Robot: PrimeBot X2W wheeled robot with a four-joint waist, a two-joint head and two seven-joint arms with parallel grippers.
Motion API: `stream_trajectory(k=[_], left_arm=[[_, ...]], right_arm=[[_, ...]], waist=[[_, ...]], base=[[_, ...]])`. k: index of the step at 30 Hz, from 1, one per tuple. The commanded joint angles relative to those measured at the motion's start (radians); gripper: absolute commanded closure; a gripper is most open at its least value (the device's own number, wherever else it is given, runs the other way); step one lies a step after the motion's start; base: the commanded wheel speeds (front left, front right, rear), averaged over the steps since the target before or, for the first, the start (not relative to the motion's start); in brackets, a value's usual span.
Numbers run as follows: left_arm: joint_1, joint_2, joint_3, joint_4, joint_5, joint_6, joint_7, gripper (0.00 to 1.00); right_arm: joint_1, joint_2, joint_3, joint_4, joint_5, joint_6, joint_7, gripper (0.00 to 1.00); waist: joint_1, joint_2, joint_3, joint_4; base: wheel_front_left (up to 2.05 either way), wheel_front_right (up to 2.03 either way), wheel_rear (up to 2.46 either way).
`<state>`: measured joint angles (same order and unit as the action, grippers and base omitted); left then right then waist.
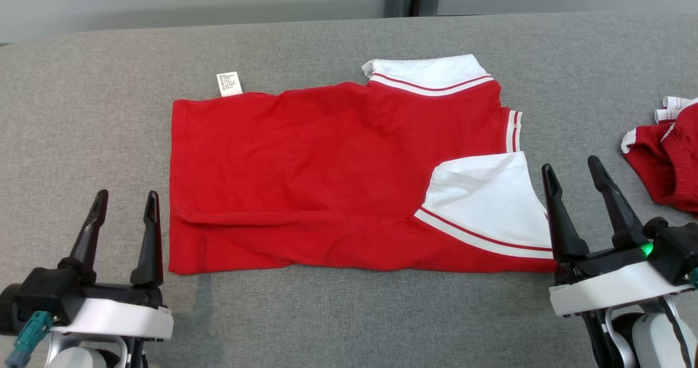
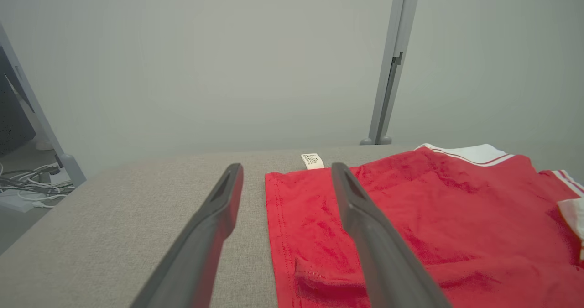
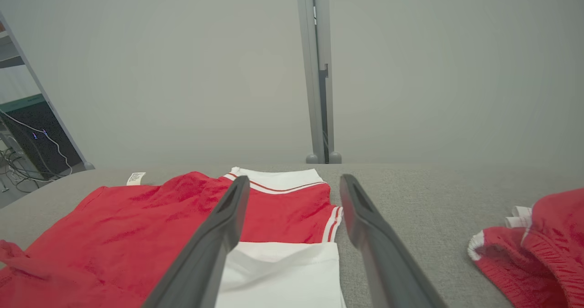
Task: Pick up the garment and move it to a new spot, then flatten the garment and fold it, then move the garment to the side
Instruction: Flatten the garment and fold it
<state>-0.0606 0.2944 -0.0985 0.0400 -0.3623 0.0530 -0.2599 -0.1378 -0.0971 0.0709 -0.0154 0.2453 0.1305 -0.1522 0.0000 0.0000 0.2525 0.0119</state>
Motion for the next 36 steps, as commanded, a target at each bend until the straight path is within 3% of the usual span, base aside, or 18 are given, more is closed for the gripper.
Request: stream_trajectory(k=[1,8,23,24,25,26,27,28,29,30,36], left_arm=[[-0.007,0.001,-0.002,0.005,-0.002,-0.007,-0.002,0.00],[-0.002,-0.016,-0.031,0.109,-0.029,-0.030,0.012,0.00],[-0.085,-0.046,-0.083,0.441,-0.115,-0.142,0.054,0.00],[-0.090,-0.046,-0.087,0.452,-0.121,-0.150,0.057,0.11],[-0.096,-0.045,-0.094,0.463,-0.127,-0.154,0.064,0.60],[-0.101,-0.043,-0.099,0.472,-0.131,-0.159,0.069,1.00],[-0.103,-0.043,-0.106,0.479,-0.135,-0.162,0.074,1.00],[-0.107,-0.042,-0.110,0.482,-0.139,-0.167,0.070,1.00],[-0.112,-0.039,-0.111,0.482,-0.139,-0.168,0.062,1.00],[-0.115,-0.035,-0.113,0.482,-0.139,-0.168,0.056,1.00],[-0.107,-0.007,-0.100,0.409,-0.123,-0.170,0.016,1.00]], right_arm=[[-0.001,-0.002,-0.003,0.007,0.004,0.001,0.006,0.00],[0.027,0.006,0.006,0.101,0.018,0.001,-0.013,0.00],[-0.017,0.025,0.029,0.397,0.077,0.001,-0.076,0.00],[-0.024,0.025,0.034,0.413,0.083,0.001,-0.076,0.00],[-0.030,0.027,0.043,0.432,0.094,0.001,-0.065,0.00],[-0.035,0.028,0.057,0.453,0.101,0.001,-0.053,0.00],[-0.039,0.029,0.063,0.468,0.113,0.001,-0.046,0.10],[-0.045,0.029,0.067,0.483,0.126,0.001,-0.042,0.54],[-0.049,0.029,0.077,0.494,0.137,0.001,-0.035,0.83],[-0.050,0.029,0.084,0.501,0.146,0.001,-0.033,1.00],[-0.026,0.010,0.080,0.477,0.188,0.000,-0.046,1.00]], waist=[[0.0000,0.0000,0.003,-0.001],[0.0000,0.0000,0.026,-0.007],[0.0000,0.0000,0.068,-0.028],[0.0000,0.0000,0.070,-0.028],[0.0000,0.0000,0.071,-0.029],[0.0000,0.0000,0.072,-0.029],[0.0000,0.0000,0.072,-0.028],[0.0000,0.0000,0.072,-0.026],[0.0000,0.0000,0.070,-0.024],[0.0000,0.0000,0.069,-0.022],[0.0000,0.0000,0.044,-0.002]], base=[[0.00,0.00,0.00],[0.00,0.00,0.00],[0.00,0.00,0.00],[0.00,0.00,0.00],[0.00,0.00,0.00],[0.00,0.00,0.00],[0.00,0.00,0.00],[0.00,0.00,0.00],[0.00,0.00,0.00],[0.00,0.00,0.00],[0.00,0.00,0.00]])
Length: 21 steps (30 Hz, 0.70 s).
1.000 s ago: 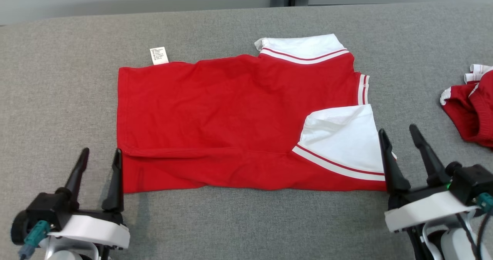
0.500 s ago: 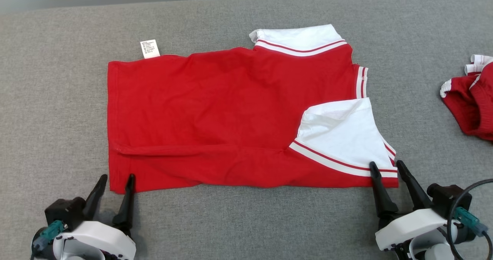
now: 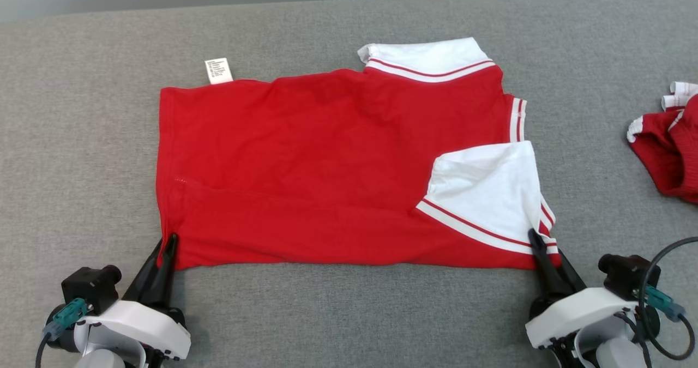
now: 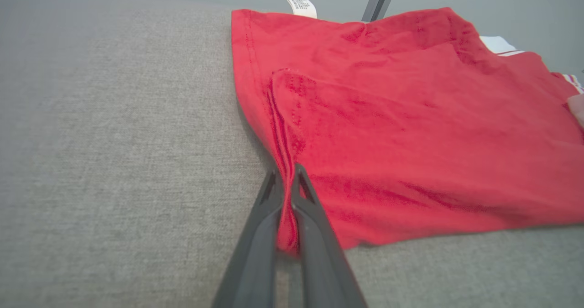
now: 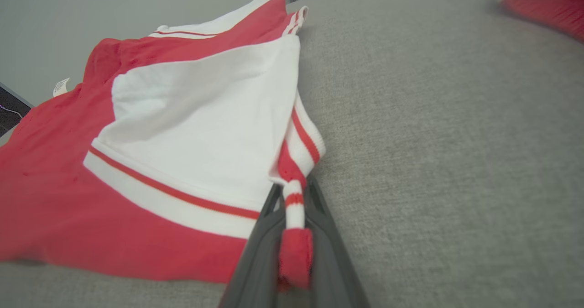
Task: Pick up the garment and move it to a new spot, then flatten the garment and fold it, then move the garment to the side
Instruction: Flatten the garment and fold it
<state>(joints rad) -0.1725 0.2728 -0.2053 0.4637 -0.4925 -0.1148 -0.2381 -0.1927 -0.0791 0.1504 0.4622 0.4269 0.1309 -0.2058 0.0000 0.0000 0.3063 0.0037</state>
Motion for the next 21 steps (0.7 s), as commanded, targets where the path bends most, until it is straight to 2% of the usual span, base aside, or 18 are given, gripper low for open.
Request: stream_trajectory(k=[1,5,9,16,21], left_arm=[[0.005,0.014,0.007,-0.015,0.007,-0.002,-0.006,1.00],[0.051,0.029,-0.001,-0.100,0.021,0.011,0.001,1.00],[0.129,0.061,-0.008,-0.211,0.021,0.037,0.070,1.00],[0.292,0.084,-0.014,-0.380,-0.008,0.089,0.197,1.00],[0.379,0.082,-0.019,-0.433,-0.027,0.127,0.255,1.00]], right_arm=[[0.029,-0.008,0.000,0.000,0.006,0.000,0.008,1.00],[0.077,-0.011,-0.023,-0.073,0.017,0.000,0.012,1.00],[0.179,-0.004,-0.051,-0.167,0.013,0.000,0.052,1.00],[0.394,0.015,-0.107,-0.328,-0.002,0.000,0.178,1.00],[0.472,0.023,-0.126,-0.396,0.004,0.000,0.244,1.00]], waist=[[0.0000,0.0000,-0.009,0.006],[0.0000,0.0000,-0.038,0.016],[0.0000,0.0000,-0.073,0.023],[0.0000,0.0000,-0.128,0.026],[0.0000,0.0000,-0.152,0.011]], base=[[0.00,0.00,0.00],[0.00,0.00,0.00],[0.00,0.00,0.00],[0.00,0.00,0.00],[0.00,0.00,0.00]])
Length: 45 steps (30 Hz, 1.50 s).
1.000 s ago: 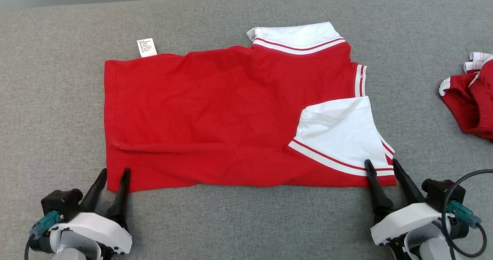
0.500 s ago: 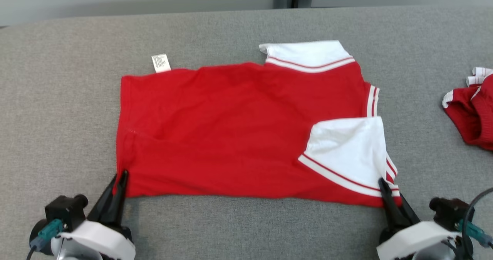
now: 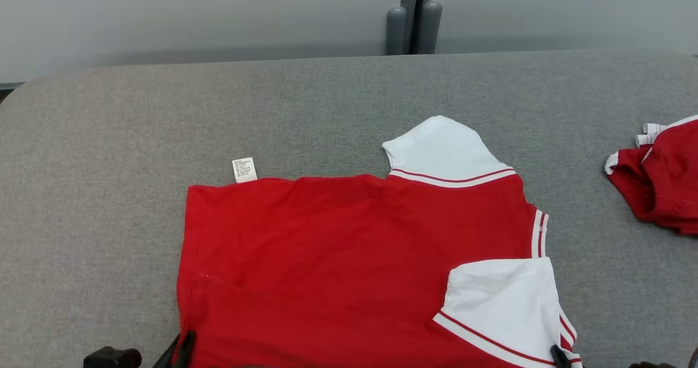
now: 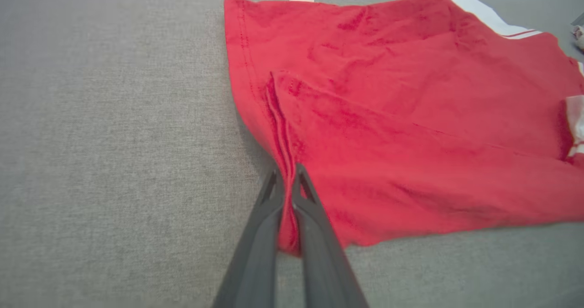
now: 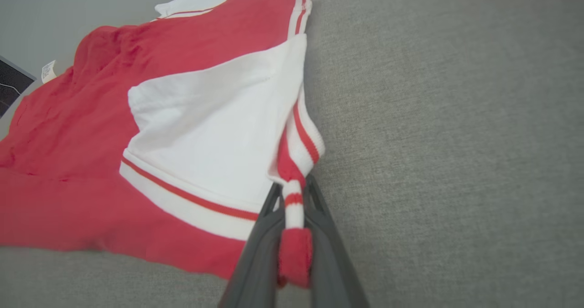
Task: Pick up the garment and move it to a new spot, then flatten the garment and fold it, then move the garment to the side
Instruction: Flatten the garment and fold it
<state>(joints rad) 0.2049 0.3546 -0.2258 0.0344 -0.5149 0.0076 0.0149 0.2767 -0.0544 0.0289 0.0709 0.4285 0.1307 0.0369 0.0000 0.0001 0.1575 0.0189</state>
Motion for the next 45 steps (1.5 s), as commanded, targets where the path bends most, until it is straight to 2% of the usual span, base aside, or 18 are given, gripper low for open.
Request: stream_trajectory(k=[1,2,3,4,5,6,13,18,34,40,45], left_arm=[[0.010,0.002,-0.005,-0.007,0.000,0.009,0.012,1.00],[0.015,-0.003,-0.007,-0.009,-0.002,0.014,0.018,1.00],[0.018,-0.009,-0.007,-0.007,-0.009,0.020,0.025,1.00],[0.020,-0.010,-0.010,-0.005,-0.009,0.023,0.029,0.64],[0.017,-0.016,-0.006,-0.007,-0.011,0.032,0.024,0.06],[0.011,-0.022,-0.002,-0.010,-0.012,0.037,0.016,0.00],[-0.058,-0.053,0.044,-0.064,0.020,0.072,-0.132,0.00],[-0.127,-0.058,0.057,-0.105,0.060,0.082,-0.213,0.00],[-0.225,-0.064,0.055,-0.058,0.072,0.102,-0.214,0.00],[-0.365,-0.064,0.046,0.030,0.054,0.061,-0.204,0.00],[-0.480,-0.038,0.034,0.207,0.018,-0.004,-0.137,0.00]], right_arm=[[0.007,0.000,-0.005,-0.012,0.003,0.000,0.009,1.00],[0.007,0.000,-0.007,-0.016,0.000,0.000,0.016,0.95],[0.005,0.000,-0.008,-0.019,-0.002,0.000,0.021,0.61],[-0.001,0.001,-0.010,-0.023,-0.006,0.000,0.020,0.00],[-0.009,0.001,-0.015,-0.029,-0.010,0.000,0.015,0.00],[-0.020,0.001,-0.020,-0.037,-0.014,0.000,0.011,0.00],[-0.127,0.001,-0.072,-0.130,-0.067,0.000,-0.083,0.00],[-0.213,-0.001,-0.064,-0.184,-0.110,0.000,-0.089,0.00],[-0.265,-0.002,-0.041,-0.198,-0.120,0.000,-0.066,0.00],[-0.295,-0.001,-0.041,-0.207,-0.121,0.000,-0.069,0.00],[-0.337,-0.001,-0.015,-0.192,-0.118,0.000,-0.076,0.00]], waist=[[0.0000,-0.0001,-0.005,-0.005],[0.0000,-0.0001,-0.008,-0.005],[0.0000,-0.0001,-0.010,-0.005],[0.0000,-0.0001,-0.012,-0.005],[0.0000,-0.0001,-0.013,-0.005],[0.0000,-0.0001,-0.013,-0.004],[0.0000,-0.0001,-0.003,-0.011],[0.0000,-0.0001,-0.003,-0.016],[0.0000,-0.0001,0.030,-0.019],[0.0000,-0.0001,0.093,-0.027],[0.0000,-0.0001,0.144,-0.051]], base=[[0.00,0.00,0.00],[0.00,0.00,0.00],[0.00,0.00,0.00],[0.00,0.00,0.00],[0.00,0.00,0.00],[0.00,0.00,0.00],[0.00,0.00,0.00],[0.00,0.00,0.00],[0.00,0.00,0.00],[0.00,0.00,0.00],[0.00,0.00,0.00]])
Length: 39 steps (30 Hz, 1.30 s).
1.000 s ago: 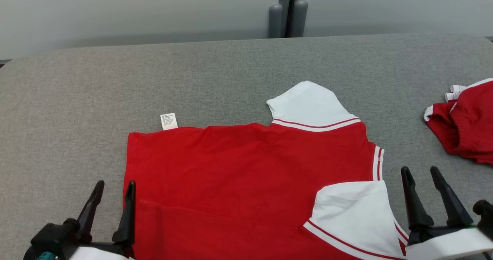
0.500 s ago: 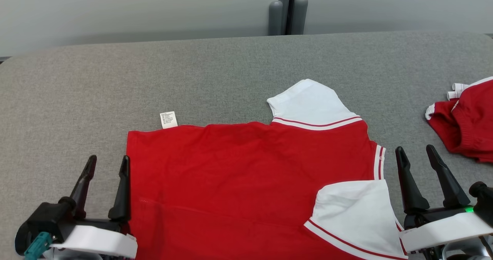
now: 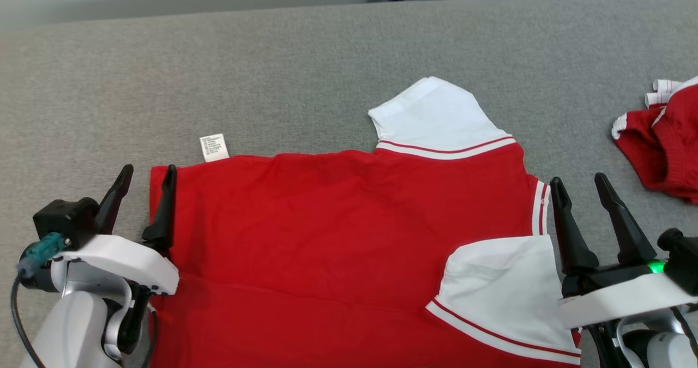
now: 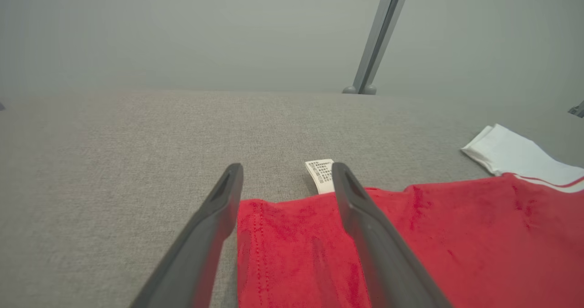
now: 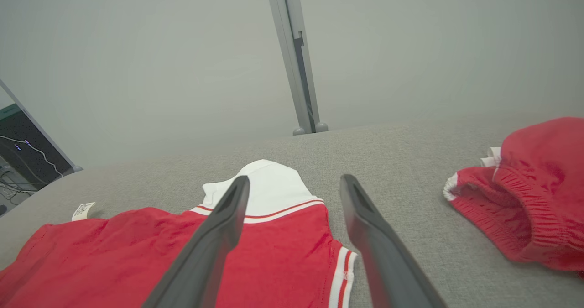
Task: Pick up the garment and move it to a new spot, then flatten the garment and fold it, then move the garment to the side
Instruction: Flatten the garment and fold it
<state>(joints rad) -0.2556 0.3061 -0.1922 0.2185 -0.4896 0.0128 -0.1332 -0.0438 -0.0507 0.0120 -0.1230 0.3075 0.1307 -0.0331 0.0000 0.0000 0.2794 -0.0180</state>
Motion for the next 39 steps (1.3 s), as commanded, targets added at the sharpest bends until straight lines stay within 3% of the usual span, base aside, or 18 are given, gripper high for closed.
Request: stream_trajectory(k=[1,5,11,12,14,15,16,17,26,34,39], left_arm=[[-0.038,0.014,0.004,0.062,-0.025,-0.025,0.024,0.00],[-0.112,0.023,0.006,0.245,-0.076,-0.078,0.087,0.00],[-0.176,0.017,-0.019,0.390,-0.116,-0.116,0.133,0.00],[-0.182,0.014,-0.024,0.409,-0.121,-0.119,0.139,0.04],[-0.194,0.012,-0.030,0.436,-0.131,-0.126,0.134,0.53],[-0.201,0.010,-0.034,0.447,-0.136,-0.129,0.131,0.84],[-0.201,0.010,-0.034,0.447,-0.136,-0.129,0.131,0.84],[-0.212,0.005,-0.046,0.465,-0.148,-0.136,0.130,1.00],[-0.257,0.011,-0.087,0.495,-0.164,-0.142,0.078,1.00],[-0.314,-0.012,-0.157,0.487,-0.181,-0.143,0.053,1.00],[-0.363,-0.021,-0.214,0.475,-0.199,-0.143,0.041,1.00]], right_arm=[[-0.024,-0.004,0.007,0.009,0.006,0.000,-0.009,0.00],[-0.057,-0.004,0.023,0.050,0.023,0.000,-0.030,0.00],[-0.081,-0.003,0.026,0.103,0.043,0.000,-0.050,0.00],[-0.086,-0.003,0.025,0.113,0.045,0.000,-0.052,0.00],[-0.098,-0.003,0.022,0.126,0.048,0.000,-0.056,0.00],[-0.102,-0.005,0.019,0.130,0.050,0.000,-0.057,0.00],[-0.102,-0.005,0.019,0.130,0.050,0.000,-0.057,0.00],[-0.108,-0.010,0.016,0.144,0.063,0.000,-0.059,0.00],[-0.216,-0.089,0.025,0.233,0.126,0.000,-0.060,0.00],[-0.450,-0.189,0.077,0.433,0.196,0.000,-0.065,0.00],[-0.612,-0.232,0.165,0.560,0.233,0.000,-0.026,0.00]], waist=[[0.0000,0.0000,0.031,-0.020],[0.0000,0.0000,0.059,-0.038],[0.0000,0.0000,0.065,-0.041],[0.0000,0.0000,0.065,-0.040],[0.0000,0.0000,0.064,-0.041],[0.0000,0.0000,0.064,-0.040],[0.0000,0.0000,0.064,-0.040],[0.0000,0.0000,0.064,-0.037],[0.0000,0.0000,0.064,-0.019],[0.0000,0.0000,0.101,0.047],[0.0000,0.0000,0.144,0.101]], base=[[0.00,0.00,0.00],[0.00,0.00,0.00],[0.00,0.00,0.00],[0.00,0.00,0.00],[0.00,0.00,0.00],[0.00,0.00,0.00],[0.00,0.00,0.00],[0.00,0.00,0.00],[0.00,0.00,0.00],[0.00,0.00,0.00],[0.00,0.00,0.00]])
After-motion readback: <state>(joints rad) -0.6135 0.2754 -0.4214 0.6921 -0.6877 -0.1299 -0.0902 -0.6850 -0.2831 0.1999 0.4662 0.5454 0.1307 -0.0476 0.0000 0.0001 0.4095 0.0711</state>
